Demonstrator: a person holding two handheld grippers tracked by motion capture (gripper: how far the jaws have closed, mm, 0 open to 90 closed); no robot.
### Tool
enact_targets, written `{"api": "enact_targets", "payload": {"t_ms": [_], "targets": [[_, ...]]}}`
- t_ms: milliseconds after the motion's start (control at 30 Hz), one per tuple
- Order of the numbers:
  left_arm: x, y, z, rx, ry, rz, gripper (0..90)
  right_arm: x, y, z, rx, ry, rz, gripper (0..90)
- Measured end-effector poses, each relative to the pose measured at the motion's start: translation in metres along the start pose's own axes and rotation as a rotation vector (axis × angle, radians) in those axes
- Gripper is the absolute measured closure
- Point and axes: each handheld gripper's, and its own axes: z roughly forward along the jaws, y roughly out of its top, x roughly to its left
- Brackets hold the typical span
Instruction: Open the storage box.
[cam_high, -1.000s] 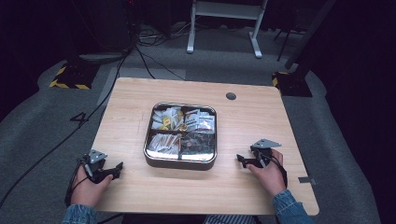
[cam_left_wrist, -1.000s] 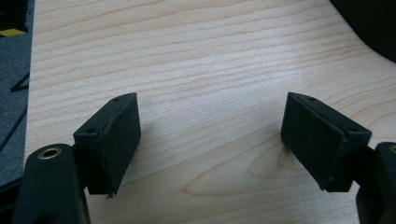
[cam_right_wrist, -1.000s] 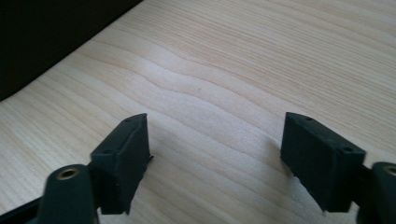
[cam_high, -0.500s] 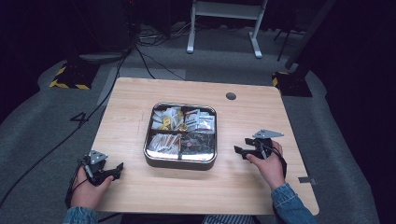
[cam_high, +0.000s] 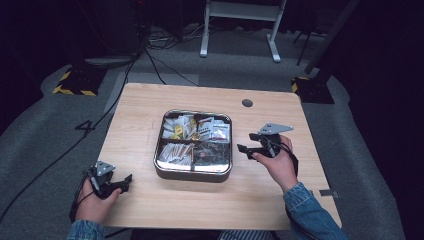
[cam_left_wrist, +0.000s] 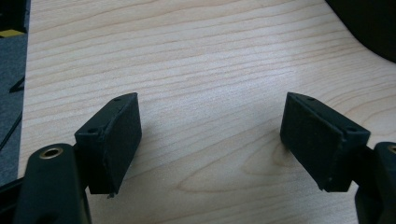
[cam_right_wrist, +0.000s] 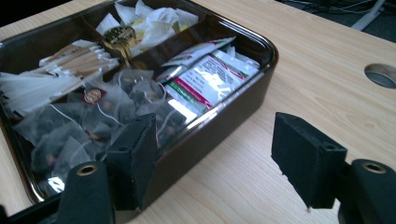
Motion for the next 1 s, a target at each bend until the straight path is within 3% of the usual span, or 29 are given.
{"api": "enact_targets", "payload": {"t_ms": [133, 267, 467, 667, 833, 1000], "targets": [[0.0, 0.0, 0.0, -0.001, -0.001, -0.001, 21.0, 0.003, 0.012, 0.005, 0.006, 0.008, -0.009, 32.5], [0.0, 0.0, 0.0, 0.0, 0.0, 0.003, 21.1, 0.007, 0.023, 0.01, 0.022, -0.002, -0.045, 32.0], [-0.001, 0.0, 0.0, -0.001, 0.002, 0.002, 21.0, 0.013, 0.037, 0.024, 0.03, 0.022, -0.087, 31.5], [-0.001, 0.0, 0.0, -0.001, 0.002, 0.001, 21.1, 0.016, 0.051, 0.043, 0.024, 0.059, -0.082, 30.6], [-0.001, 0.0, 0.0, -0.001, 0.001, 0.001, 21.0, 0.02, 0.06, 0.06, 0.028, 0.054, -0.1, 29.2], [-0.001, 0.0, 0.0, -0.001, 0.001, 0.001, 21.0, 0.029, 0.066, 0.076, 0.039, 0.081, -0.111, 28.3]]}}
